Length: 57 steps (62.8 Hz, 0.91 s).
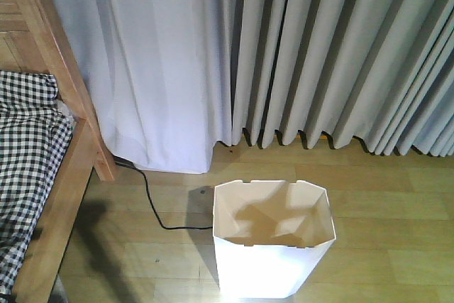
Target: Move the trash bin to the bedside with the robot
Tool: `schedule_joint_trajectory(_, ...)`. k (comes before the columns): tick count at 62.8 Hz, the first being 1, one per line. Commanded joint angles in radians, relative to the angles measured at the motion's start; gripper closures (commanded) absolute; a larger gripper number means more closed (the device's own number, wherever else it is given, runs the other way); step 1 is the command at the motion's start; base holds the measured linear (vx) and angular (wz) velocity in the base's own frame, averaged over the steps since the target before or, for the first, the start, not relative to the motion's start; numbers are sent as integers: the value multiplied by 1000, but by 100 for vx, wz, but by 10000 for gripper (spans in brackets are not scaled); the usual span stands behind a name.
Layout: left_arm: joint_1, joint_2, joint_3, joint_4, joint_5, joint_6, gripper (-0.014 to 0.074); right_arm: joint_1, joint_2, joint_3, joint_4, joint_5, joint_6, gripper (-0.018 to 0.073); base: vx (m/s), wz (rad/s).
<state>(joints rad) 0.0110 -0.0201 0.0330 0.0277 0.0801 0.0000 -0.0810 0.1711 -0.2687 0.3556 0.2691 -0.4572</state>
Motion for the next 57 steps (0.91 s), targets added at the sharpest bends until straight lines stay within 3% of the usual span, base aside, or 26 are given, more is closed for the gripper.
schedule_joint_trajectory(1, -6, -6, 12, -9, -74, -14, 603, -1, 12, -27, -152, -39, 149, 568, 0, 0)
schedule_joint_trajectory(8, -6, -6, 12, -9, -74, -14, 603, -1, 9, -27, -265, -38, 280, 568, 0, 0)
schedule_joint_trajectory(25, -6, -6, 12, -9, -74, -14, 603, -1, -122, 227, -275, -304, 331, 568, 0, 0)
schedule_joint_trajectory(39, -6, -7, 12, -9, -73, -14, 603, -1, -193, 298, -325, -243, 434, 568, 0, 0)
schedule_joint_trajectory(57, -6, -7, 12, -9, -73, -14, 603, -1, -193, 298, -361, -248, 415, 568, 0, 0)
